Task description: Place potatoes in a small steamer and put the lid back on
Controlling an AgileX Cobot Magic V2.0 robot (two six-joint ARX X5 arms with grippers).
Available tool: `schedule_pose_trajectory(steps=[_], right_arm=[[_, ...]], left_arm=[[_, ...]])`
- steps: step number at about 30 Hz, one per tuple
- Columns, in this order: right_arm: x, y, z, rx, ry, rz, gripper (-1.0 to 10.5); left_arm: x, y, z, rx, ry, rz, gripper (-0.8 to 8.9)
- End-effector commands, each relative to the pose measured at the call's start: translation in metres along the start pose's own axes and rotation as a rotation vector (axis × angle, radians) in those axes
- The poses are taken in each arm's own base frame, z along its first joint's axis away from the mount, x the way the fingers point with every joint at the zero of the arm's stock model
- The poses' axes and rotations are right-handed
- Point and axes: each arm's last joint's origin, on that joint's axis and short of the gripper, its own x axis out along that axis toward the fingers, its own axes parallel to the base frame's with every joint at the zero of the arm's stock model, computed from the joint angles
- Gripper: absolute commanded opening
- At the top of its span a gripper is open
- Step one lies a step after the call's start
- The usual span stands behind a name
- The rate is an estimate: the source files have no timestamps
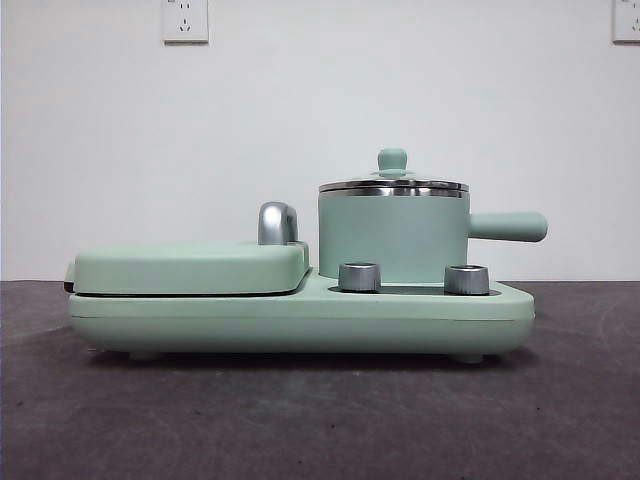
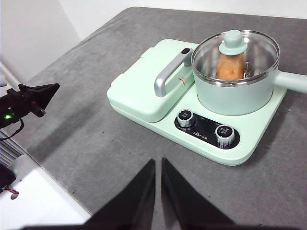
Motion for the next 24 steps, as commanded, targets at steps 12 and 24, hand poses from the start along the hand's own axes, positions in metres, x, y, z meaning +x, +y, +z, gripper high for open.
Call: schedule_pose_trajectory(steps=[12, 24], right_arm=[[-0.0007, 0.0009, 0.0024, -0.006, -0.011, 0.005, 0.2], [0.0003, -0.0004, 0.0021, -0.007, -0.016, -0.016, 0.2]], left_arm=[[0.0018, 0.0000, -0.0065, -0.011, 0.023, 0.001, 0.05], [0.0018, 0.0000, -0.0065, -0.011, 0.023, 0.001, 0.05]])
